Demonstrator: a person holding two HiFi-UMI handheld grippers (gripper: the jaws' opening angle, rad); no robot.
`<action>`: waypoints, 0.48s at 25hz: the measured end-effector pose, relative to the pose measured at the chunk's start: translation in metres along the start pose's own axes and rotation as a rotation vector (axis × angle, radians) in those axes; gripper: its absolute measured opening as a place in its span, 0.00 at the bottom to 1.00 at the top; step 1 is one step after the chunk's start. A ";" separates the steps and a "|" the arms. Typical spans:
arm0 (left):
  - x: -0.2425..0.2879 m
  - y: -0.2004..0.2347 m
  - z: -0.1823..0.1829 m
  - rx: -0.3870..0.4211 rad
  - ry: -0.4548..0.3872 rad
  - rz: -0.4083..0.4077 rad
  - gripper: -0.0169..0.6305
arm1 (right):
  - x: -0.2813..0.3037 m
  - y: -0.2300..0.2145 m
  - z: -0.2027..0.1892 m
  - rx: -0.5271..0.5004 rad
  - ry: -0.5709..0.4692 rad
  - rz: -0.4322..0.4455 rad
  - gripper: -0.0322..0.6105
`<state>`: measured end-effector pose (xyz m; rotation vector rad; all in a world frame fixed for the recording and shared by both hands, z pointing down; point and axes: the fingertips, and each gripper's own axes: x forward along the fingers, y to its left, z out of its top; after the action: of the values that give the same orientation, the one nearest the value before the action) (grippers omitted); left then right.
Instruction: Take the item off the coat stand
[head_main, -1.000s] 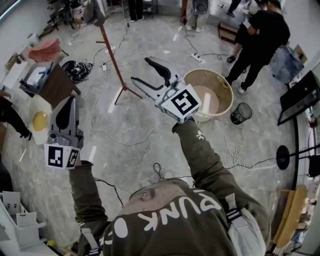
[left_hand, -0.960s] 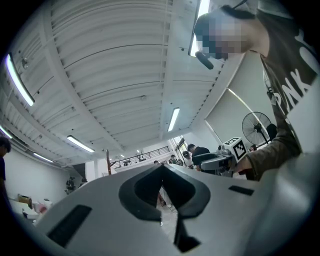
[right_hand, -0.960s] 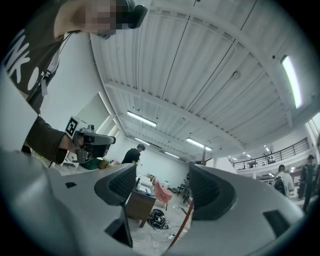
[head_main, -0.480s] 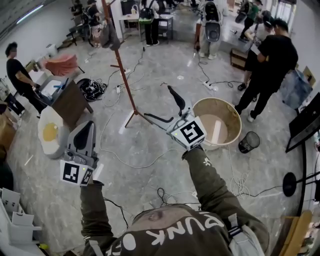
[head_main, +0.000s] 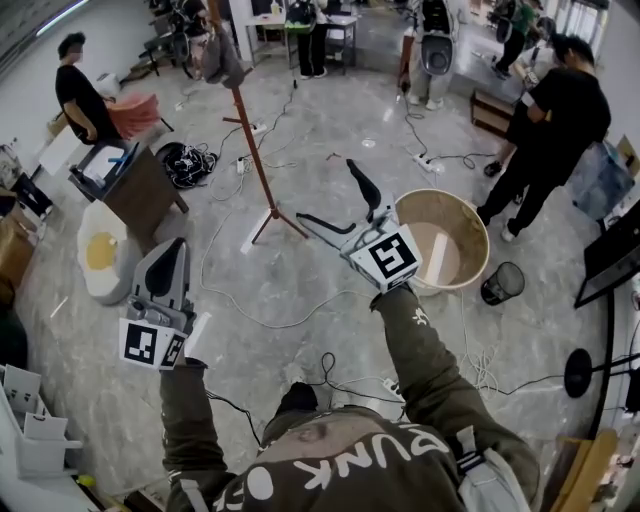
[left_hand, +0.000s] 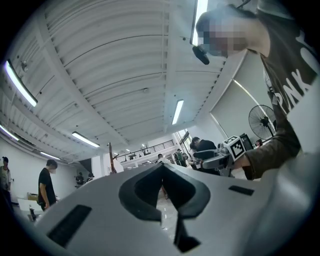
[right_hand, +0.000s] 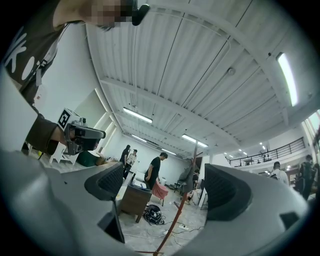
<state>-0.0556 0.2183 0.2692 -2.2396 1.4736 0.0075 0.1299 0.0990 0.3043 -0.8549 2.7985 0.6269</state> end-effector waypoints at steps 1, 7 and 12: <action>0.003 0.005 -0.003 -0.001 0.001 0.000 0.03 | 0.006 -0.001 -0.003 -0.002 0.005 0.001 0.82; 0.022 0.046 -0.032 -0.015 -0.012 -0.007 0.03 | 0.047 -0.009 -0.026 -0.013 0.031 -0.003 0.82; 0.044 0.093 -0.059 -0.029 -0.029 -0.021 0.03 | 0.098 -0.018 -0.043 -0.019 0.033 -0.020 0.82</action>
<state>-0.1322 0.1279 0.2768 -2.2680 1.4437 0.0555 0.0582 0.0177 0.3114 -0.9036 2.8144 0.6435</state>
